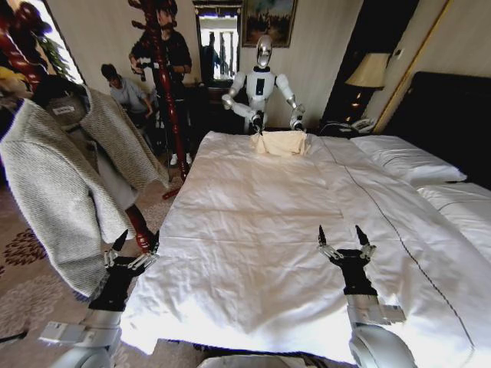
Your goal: Pick up the clothes from the bed and hang them on the clothes hanger.
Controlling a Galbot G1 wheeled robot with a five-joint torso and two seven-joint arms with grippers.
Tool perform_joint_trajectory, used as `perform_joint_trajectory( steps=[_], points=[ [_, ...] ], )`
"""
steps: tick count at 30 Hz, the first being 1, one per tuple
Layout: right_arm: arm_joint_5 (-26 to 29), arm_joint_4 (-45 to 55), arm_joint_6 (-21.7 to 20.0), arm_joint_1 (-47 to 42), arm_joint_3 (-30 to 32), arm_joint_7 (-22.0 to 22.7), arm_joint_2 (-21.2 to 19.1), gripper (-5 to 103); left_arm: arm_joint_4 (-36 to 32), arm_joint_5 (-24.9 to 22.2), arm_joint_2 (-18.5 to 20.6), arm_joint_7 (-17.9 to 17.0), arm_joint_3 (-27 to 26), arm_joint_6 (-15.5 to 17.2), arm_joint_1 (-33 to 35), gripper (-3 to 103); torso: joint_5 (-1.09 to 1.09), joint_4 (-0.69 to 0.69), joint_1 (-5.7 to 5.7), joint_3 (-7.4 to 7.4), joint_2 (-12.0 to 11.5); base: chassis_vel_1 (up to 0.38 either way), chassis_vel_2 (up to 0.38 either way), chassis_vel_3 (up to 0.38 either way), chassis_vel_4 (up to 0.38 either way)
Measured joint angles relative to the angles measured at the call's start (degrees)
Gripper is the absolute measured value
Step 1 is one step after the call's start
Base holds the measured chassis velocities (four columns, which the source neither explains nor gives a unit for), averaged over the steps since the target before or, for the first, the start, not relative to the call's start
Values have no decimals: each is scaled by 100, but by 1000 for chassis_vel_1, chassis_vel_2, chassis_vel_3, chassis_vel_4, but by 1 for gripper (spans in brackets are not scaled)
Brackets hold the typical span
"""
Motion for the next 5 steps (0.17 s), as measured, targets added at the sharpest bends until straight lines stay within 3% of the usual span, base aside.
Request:
perform_joint_trajectory(
  steps=[5],
  points=[
    [0,2,0,0,-2,0,-1,100,4,0,2,-2,0,3,-2,100,0,0,0,0,0,0,0,0,0]
  ],
)
